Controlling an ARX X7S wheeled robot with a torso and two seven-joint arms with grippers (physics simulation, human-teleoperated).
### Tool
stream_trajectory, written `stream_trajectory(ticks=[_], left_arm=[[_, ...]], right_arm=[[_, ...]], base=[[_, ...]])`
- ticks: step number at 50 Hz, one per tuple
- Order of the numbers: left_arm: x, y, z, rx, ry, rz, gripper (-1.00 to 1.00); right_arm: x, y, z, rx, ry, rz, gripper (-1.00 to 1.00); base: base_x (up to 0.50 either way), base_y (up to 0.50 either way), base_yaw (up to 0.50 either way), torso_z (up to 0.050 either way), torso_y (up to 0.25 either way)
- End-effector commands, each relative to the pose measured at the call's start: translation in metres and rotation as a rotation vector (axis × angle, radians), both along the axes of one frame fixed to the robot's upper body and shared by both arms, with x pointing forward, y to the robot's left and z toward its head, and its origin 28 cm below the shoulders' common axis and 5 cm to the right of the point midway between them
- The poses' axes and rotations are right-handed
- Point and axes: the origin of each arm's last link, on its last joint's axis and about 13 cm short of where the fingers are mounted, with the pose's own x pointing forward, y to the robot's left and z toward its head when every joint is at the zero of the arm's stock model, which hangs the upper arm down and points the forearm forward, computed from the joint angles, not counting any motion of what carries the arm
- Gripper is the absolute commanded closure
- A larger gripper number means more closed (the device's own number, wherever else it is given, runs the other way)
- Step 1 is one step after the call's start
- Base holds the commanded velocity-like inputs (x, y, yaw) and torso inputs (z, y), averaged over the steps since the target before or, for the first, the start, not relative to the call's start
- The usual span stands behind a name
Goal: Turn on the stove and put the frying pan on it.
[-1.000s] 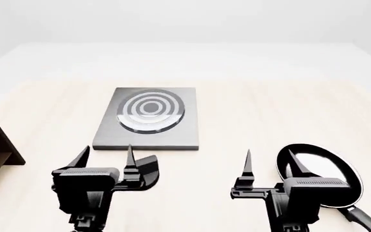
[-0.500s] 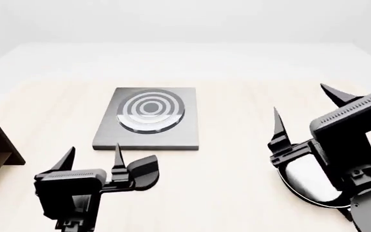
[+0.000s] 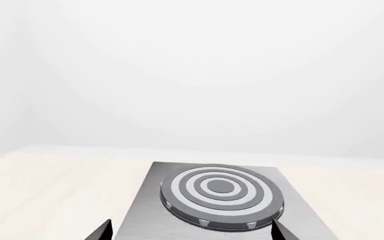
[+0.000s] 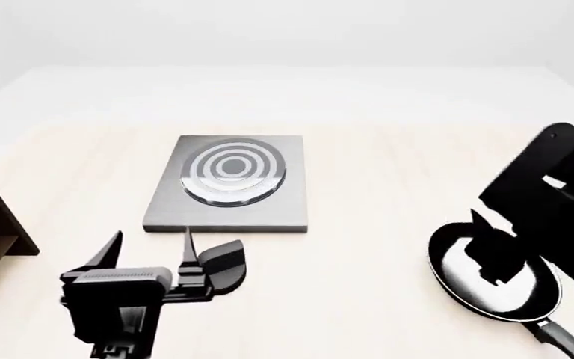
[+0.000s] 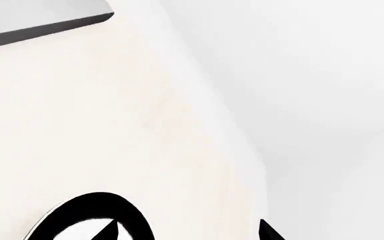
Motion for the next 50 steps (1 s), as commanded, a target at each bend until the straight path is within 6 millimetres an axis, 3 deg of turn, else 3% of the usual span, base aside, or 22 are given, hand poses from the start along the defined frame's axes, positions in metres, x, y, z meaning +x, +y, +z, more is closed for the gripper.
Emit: stream_trajectory(ticks=[1, 19, 50], left_arm=[[-0.001, -0.001, -0.003, 0.007, 0.008, -0.009, -1.0], [0.0, -0.001, -0.003, 0.016, 0.012, -0.008, -1.0], [0.002, -0.001, -0.006, 0.026, 0.019, -0.005, -1.0]], right_arm=[[-0.002, -0.021, 0.002, -0.063, 0.151, -0.102, -1.0], [-0.02, -0.035, -0.028, -0.044, 0.381, -0.137, -1.0], [-0.05, -0.058, -0.062, -0.016, 0.402, -0.242, -1.0]], base=[[0.0, 0.0, 0.0, 0.0, 0.0], [0.0, 0.0, 0.0, 0.0, 0.0], [0.0, 0.0, 0.0, 0.0, 0.0]])
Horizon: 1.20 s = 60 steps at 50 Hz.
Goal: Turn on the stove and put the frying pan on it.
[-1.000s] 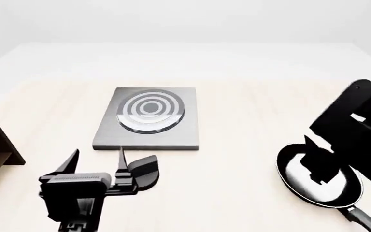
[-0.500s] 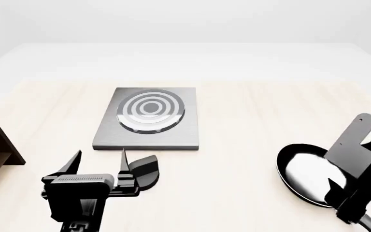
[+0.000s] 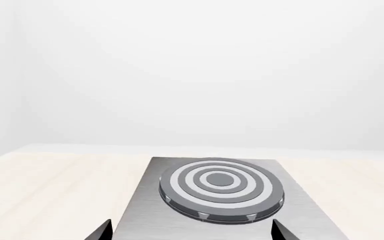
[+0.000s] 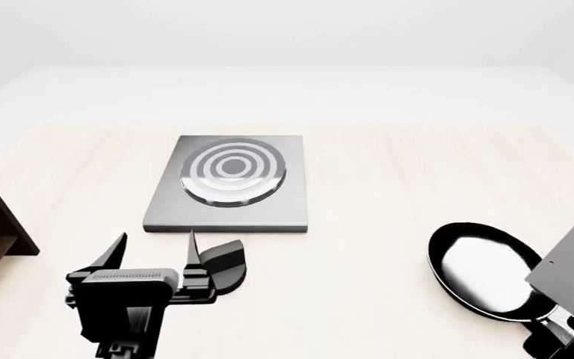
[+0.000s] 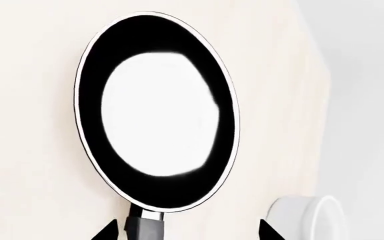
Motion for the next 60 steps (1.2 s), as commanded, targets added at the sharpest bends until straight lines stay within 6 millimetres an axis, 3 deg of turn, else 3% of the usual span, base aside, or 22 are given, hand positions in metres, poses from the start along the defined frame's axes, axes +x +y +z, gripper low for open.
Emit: stream_trajectory(ticks=[1, 32, 60], left_arm=[[0.0, 0.0, -0.001, 0.004, 0.003, 0.0, -1.0], [0.001, -0.001, -0.003, 0.012, 0.01, 0.002, -1.0], [0.001, 0.0, -0.003, 0.015, 0.009, 0.006, -1.0]], right_arm=[[-0.009, -0.009, -0.012, -0.013, 0.016, -0.039, -1.0], [-0.018, -0.031, -0.053, -0.032, 0.07, -0.098, -1.0], [-0.01, -0.04, -0.082, 0.0, 0.066, -0.124, -1.0]], base=[[0.0, 0.0, 0.0, 0.0, 0.0], [0.0, 0.0, 0.0, 0.0, 0.0], [0.0, 0.0, 0.0, 0.0, 0.0]])
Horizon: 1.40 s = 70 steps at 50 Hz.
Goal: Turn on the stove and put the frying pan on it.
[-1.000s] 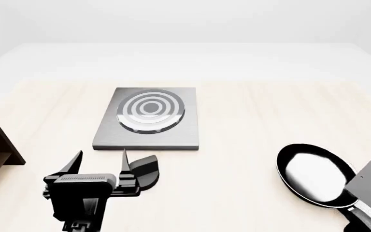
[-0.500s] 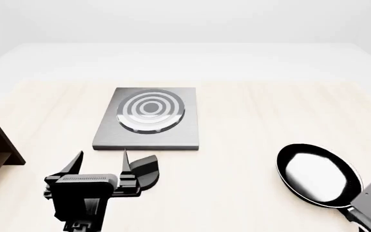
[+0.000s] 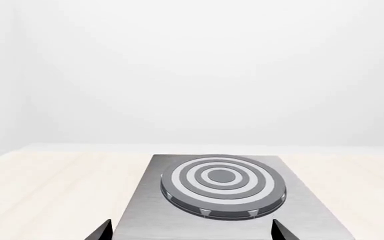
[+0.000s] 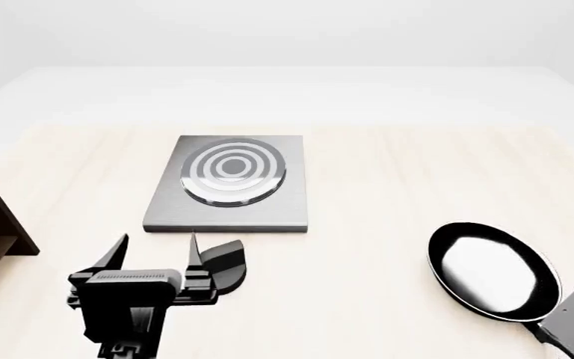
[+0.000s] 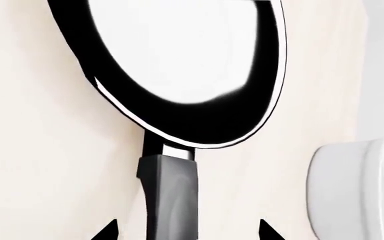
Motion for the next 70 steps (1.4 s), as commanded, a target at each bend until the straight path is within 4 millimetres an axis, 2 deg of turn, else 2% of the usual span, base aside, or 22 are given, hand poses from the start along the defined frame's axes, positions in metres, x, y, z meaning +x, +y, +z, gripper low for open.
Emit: stream_trajectory(ticks=[1, 23, 24, 33, 40, 49, 70], left_arm=[[0.0, 0.0, 0.0, 0.003, 0.001, 0.002, -1.0], [0.0, 0.001, 0.001, 0.006, -0.003, 0.005, -1.0], [0.0, 0.001, 0.0, 0.007, -0.002, 0.006, -1.0], [0.0, 0.001, -0.001, 0.008, 0.0, 0.003, -1.0], [0.0, 0.001, -0.001, 0.008, -0.001, 0.004, -1.0], [-0.001, 0.0, 0.001, 0.009, -0.006, 0.002, -1.0], [-0.002, 0.001, 0.003, 0.001, -0.017, 0.002, -1.0]], right_arm=[[0.003, -0.004, -0.013, 0.01, -0.006, -0.011, -1.0], [0.009, -0.007, -0.03, 0.005, 0.01, -0.021, -1.0], [0.009, -0.008, -0.031, 0.001, 0.004, -0.023, 1.0], [0.01, -0.008, -0.024, -0.001, -0.02, -0.025, 1.0], [0.009, -0.006, -0.007, -0.004, -0.032, -0.007, 1.0], [0.012, -0.002, 0.04, -0.023, -0.1, 0.032, 1.0], [0.015, 0.009, 0.103, -0.073, -0.199, 0.101, 1.0]], base=[[0.0, 0.0, 0.0, 0.0, 0.0], [0.0, 0.0, 0.0, -0.001, 0.0], [0.02, 0.0, 0.01, 0.0, 0.0], [0.0, 0.0, 0.0, 0.0, 0.0], [0.0, 0.0, 0.0, 0.0, 0.0], [0.0, 0.0, 0.0, 0.0, 0.0], [0.0, 0.0, 0.0, 0.0, 0.0]])
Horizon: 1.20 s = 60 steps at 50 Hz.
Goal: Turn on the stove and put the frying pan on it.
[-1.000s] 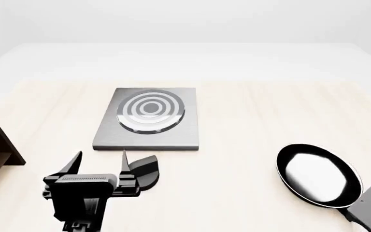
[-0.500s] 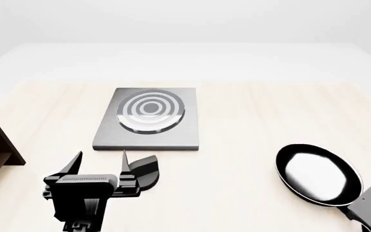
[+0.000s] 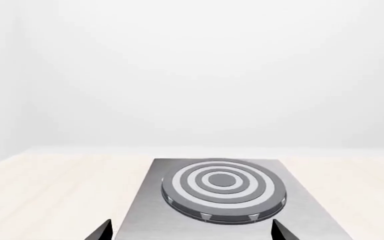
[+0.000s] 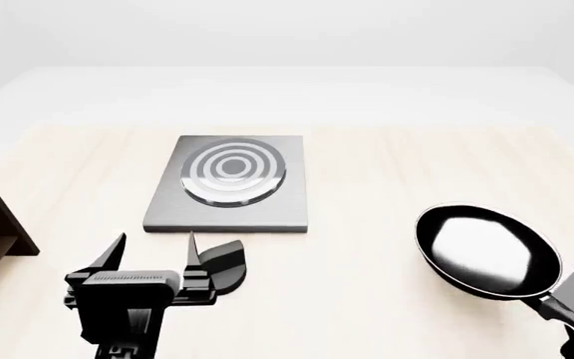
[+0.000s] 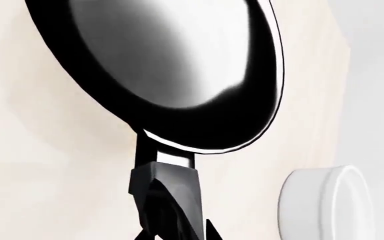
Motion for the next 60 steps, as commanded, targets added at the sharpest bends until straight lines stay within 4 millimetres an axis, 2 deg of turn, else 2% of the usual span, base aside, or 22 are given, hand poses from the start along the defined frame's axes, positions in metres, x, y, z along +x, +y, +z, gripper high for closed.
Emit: stream_trajectory(ticks=[1, 21, 33, 37, 47, 60], left_arm=[[0.0, 0.0, 0.001, -0.002, -0.005, 0.0, -1.0], [0.0, 0.002, 0.002, -0.005, -0.011, 0.003, -1.0], [-0.001, 0.003, 0.003, -0.009, -0.012, 0.004, -1.0], [-0.001, 0.002, 0.002, -0.009, -0.013, 0.003, -1.0], [-0.001, 0.003, 0.0, -0.011, -0.01, 0.005, -1.0], [-0.001, 0.004, 0.0, -0.014, -0.01, 0.007, -1.0]], right_arm=[[0.009, 0.003, 0.054, -0.102, -0.185, 0.039, 1.0], [0.032, 0.022, 0.095, -0.123, -0.359, 0.138, 1.0], [0.048, 0.03, 0.096, -0.095, -0.462, 0.163, 1.0], [0.06, 0.039, 0.097, -0.02, -0.504, 0.195, 1.0], [0.089, 0.055, 0.088, 0.028, -0.538, 0.238, 1.0], [0.116, 0.08, 0.095, 0.073, -0.601, 0.306, 1.0]], base=[[0.0, 0.0, 0.0, 0.0, 0.0], [0.0, 0.0, 0.0, 0.0, 0.001], [0.0, 0.0, 0.0, 0.0, 0.002], [0.0, 0.0, 0.0, 0.0, 0.0], [0.0, 0.0, 0.0, 0.0, 0.002], [0.0, 0.0, 0.0, 0.0, 0.002]])
